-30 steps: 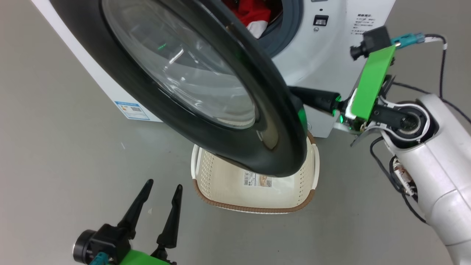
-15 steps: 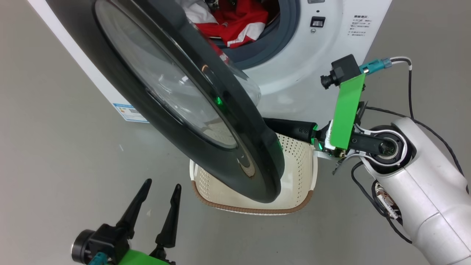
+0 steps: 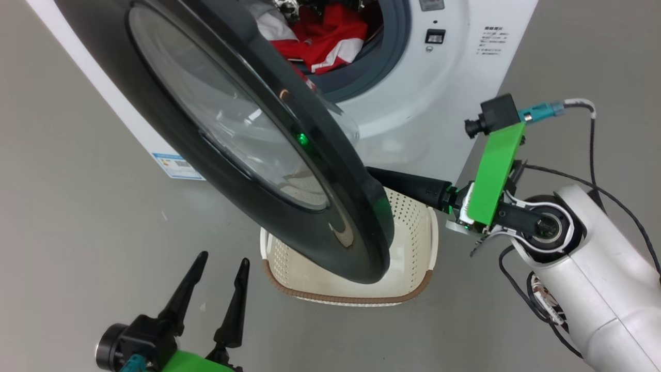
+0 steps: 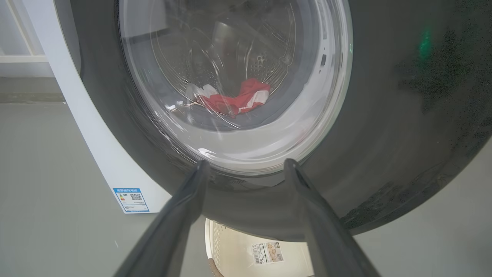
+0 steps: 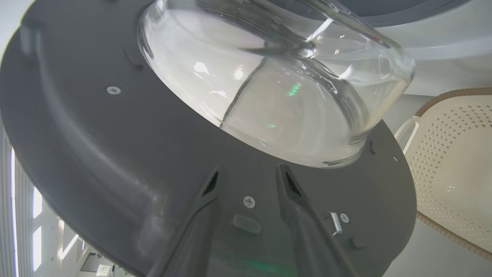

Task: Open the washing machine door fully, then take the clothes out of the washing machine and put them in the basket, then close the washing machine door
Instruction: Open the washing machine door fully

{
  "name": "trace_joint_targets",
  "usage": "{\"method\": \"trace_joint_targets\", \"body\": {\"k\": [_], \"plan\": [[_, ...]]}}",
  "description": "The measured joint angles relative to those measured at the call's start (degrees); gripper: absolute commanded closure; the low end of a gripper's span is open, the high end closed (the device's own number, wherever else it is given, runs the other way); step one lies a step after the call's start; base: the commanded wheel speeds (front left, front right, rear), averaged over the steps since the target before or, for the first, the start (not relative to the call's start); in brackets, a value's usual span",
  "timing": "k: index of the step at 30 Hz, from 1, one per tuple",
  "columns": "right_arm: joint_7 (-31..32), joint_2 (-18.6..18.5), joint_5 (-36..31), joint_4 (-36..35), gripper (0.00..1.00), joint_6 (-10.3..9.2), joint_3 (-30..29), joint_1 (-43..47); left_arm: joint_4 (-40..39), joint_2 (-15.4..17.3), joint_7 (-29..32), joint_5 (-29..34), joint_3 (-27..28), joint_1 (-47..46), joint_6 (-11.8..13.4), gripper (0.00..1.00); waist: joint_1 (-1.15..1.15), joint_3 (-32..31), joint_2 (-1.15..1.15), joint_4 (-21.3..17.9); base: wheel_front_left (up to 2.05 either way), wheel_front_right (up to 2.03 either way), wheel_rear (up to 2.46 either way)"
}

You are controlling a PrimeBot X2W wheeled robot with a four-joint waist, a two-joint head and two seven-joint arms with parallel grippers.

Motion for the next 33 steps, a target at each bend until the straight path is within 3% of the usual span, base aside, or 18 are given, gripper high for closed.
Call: {"method": "trace_joint_targets", "body": {"k": [17, 28, 33], "plan": [[-11.02, -2.35, -4.83, -0.03, 0.00, 0.00, -2.12, 11.41, 0.63, 0.59, 0.00, -0.18, 1.69, 1.57, -0.01, 0.00, 0.00, -2.65, 0.00, -3.54, 0.00, 0.00, 0.00], [-24.46, -4.10, -11.15, 0.82, 0.00, 0.00, -2.67, 19.08, 1.32, 0.76, 0.00, -0.52, 3.26, 2.09, -0.01, 0.00, 0.00, -3.57, 0.00, -5.85, 0.00, 0.00, 0.00], [-32.89, -5.37, -16.07, 2.83, 0.00, 0.01, 0.51, 20.80, 1.66, 0.82, 0.00, -0.52, 3.61, 2.09, -0.01, 0.00, 0.00, -3.65, 0.00, -6.74, 0.00, 0.00, 0.00]]}}
